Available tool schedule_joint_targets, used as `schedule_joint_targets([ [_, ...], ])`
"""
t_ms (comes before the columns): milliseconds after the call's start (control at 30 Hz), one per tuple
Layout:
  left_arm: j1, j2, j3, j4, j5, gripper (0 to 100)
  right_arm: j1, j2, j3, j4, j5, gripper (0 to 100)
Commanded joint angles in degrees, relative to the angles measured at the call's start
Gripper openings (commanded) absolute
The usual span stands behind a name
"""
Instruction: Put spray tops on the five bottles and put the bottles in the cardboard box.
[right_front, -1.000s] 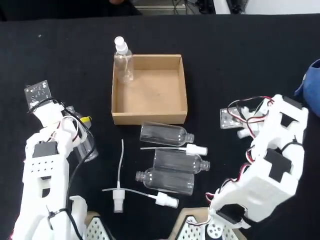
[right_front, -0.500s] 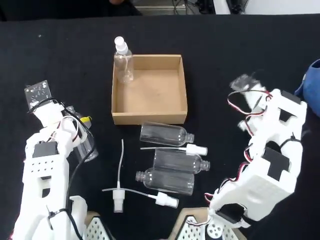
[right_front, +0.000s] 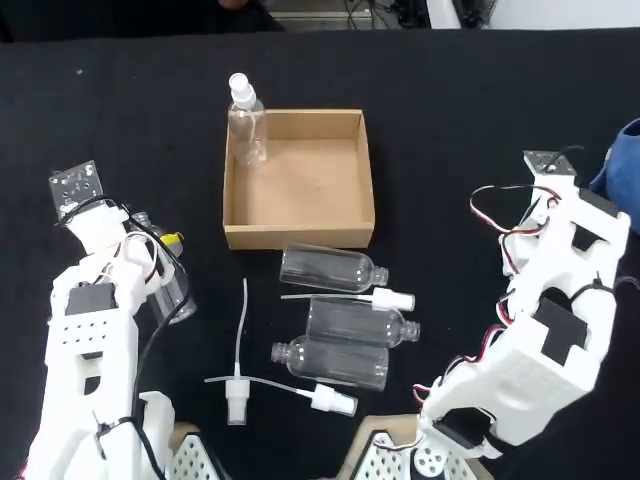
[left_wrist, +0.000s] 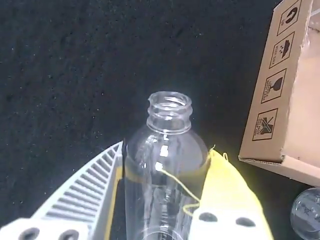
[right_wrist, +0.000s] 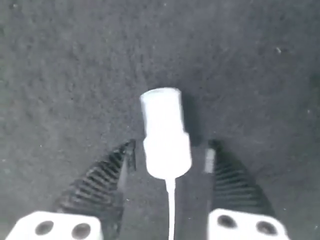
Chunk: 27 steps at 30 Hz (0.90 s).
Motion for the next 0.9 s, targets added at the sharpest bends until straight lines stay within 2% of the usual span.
schedule_joint_targets([
  [0, -0.48, -1.41, -0.66, -1.32, 0.09, 3, 0.7, -1.27, -2.59, 0.35, 3.08, 25.7],
  [167, -0.48, -1.41, -0.66, -1.32, 0.09, 3, -0.88, 1.71, -3.03, 0.35, 11.6, 20.8],
  [300, -0.48, -1.41, -0.66, -1.32, 0.09, 3, -0.62, 3.56, -3.12, 0.26, 14.42, 13.5],
  [367, -0.48, -1.41, -0.57, -1.32, 0.09, 3, 0.44, 3.03, -3.65, 0.35, 13.01, 2.5],
  [400, -0.48, -1.41, -0.57, -1.32, 0.09, 3, 0.88, 1.98, -4.79, 0.7, 12.13, 0.7],
  [433, -0.48, -1.41, -0.57, -1.32, 0.09, 3, 1.23, 0.57, -5.93, 1.05, 11.25, 2.9],
  [633, -0.04, -1.41, -0.75, -1.32, 0.09, 3, 0.09, -9.89, -12.35, 9.41, 9.85, 0.9],
  [867, -0.13, -1.41, -1.19, -1.32, 0.09, 3, -6.59, -22.73, -13.58, 12.57, -2.64, 1.0],
])
